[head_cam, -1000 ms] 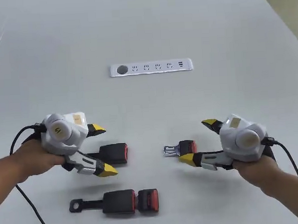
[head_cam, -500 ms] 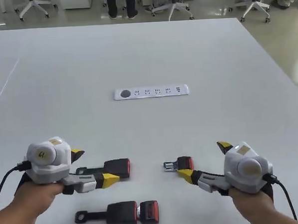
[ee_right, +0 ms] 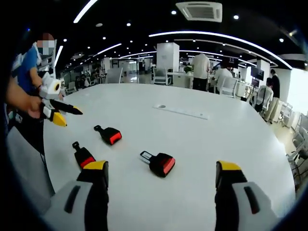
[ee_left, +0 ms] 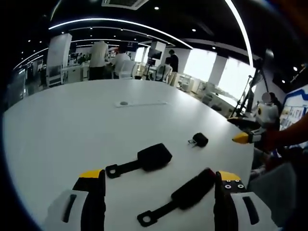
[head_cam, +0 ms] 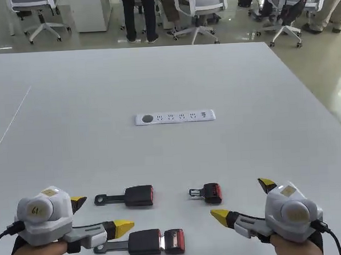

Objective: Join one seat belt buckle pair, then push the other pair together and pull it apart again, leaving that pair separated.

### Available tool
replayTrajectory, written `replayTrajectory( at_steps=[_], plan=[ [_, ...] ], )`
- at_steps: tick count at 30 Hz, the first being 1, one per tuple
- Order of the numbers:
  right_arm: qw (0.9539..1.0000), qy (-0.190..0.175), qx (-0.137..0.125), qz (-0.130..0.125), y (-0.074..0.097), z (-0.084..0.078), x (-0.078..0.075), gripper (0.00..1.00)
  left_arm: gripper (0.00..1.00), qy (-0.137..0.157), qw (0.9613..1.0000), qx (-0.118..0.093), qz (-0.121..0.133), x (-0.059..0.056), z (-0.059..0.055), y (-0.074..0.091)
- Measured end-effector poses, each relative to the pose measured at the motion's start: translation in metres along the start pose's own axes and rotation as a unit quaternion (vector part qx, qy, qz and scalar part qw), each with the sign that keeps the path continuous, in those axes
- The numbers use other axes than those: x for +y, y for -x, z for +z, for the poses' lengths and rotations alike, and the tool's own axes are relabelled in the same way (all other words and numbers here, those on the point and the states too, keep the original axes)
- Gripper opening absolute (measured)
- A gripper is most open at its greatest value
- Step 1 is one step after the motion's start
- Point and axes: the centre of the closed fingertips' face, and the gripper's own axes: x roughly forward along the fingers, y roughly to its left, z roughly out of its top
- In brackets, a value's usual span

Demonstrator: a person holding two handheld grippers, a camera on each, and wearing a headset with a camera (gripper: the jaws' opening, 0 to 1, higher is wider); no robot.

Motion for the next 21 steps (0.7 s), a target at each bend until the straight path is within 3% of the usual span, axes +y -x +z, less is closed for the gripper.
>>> replayTrajectory(
  at_steps=[10,13,21],
  plan=[
    [0.9997,-0.003,-0.025,-0.007,0.031,0.004,0.013,0.96,0.96,-0.001,0.9996,-0.025,0.012,0.000,-0.010,0.037],
    [0.9993,0.001,-0.037,-0.007,0.039,0.005,0.020,0.96,0.97,0.010,0.9994,-0.029,0.018,0.001,-0.016,0.048],
    [0.9992,-0.002,-0.038,-0.008,0.057,-0.001,0.034,0.96,0.96,0.013,0.9991,-0.031,0.025,0.000,-0.037,0.075]
  ],
)
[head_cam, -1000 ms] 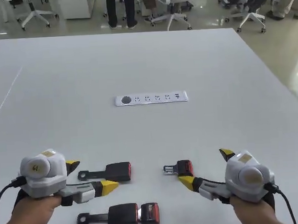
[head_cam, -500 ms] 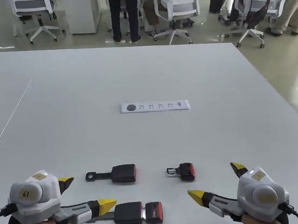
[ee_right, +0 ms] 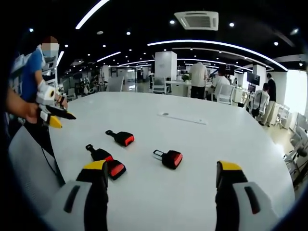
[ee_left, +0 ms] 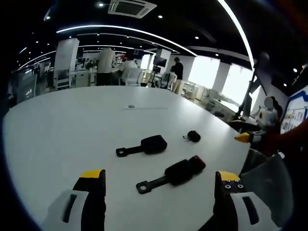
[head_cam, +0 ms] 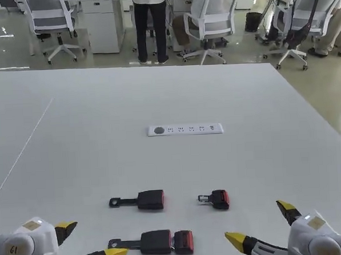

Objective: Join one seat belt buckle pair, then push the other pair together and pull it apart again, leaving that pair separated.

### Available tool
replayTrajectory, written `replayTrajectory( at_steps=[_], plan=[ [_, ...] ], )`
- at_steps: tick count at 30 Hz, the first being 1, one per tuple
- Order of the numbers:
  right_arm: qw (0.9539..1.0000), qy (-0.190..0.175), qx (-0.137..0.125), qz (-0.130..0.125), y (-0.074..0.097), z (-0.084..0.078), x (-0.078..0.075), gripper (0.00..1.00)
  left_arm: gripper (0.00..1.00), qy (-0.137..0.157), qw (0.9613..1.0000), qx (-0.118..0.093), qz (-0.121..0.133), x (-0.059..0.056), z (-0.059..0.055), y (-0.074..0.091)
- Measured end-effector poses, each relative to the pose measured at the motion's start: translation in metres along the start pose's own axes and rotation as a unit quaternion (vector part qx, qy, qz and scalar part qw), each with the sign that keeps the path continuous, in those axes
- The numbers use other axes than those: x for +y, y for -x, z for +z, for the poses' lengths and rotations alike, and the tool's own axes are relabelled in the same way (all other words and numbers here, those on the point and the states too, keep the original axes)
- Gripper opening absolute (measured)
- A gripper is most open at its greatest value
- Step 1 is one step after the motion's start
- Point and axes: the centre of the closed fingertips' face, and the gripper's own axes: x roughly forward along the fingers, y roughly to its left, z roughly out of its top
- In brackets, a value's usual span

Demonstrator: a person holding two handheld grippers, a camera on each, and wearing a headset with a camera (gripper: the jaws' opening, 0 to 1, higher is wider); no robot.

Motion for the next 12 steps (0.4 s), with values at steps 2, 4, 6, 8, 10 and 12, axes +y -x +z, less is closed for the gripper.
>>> replayTrajectory(
  at_steps=[2,4,6,8,10,12],
  plan=[
    [1.0000,0.002,0.003,0.001,0.002,-0.004,0.003,0.96,0.96,0.007,1.0000,0.000,0.005,0.004,-0.006,0.005],
    [1.0000,-0.001,0.008,0.000,0.005,-0.008,0.004,0.96,0.96,0.012,0.9999,0.001,0.008,0.006,-0.010,0.011],
    [0.9999,-0.001,0.011,-0.001,0.006,-0.012,0.005,0.96,0.96,0.013,0.9999,0.002,0.010,0.007,-0.012,0.014],
    [0.9999,-0.001,0.017,-0.001,0.007,-0.015,0.006,0.96,0.96,0.013,0.9999,0.002,0.010,0.007,-0.013,0.016],
    [0.9998,-0.001,0.020,0.000,0.006,-0.015,0.007,0.96,0.96,0.012,0.9999,0.004,0.011,0.007,-0.015,0.018],
    [0.9998,0.003,0.021,0.002,0.006,-0.014,0.008,0.96,0.96,0.013,0.9998,0.004,0.011,0.007,-0.014,0.018]
  ],
)
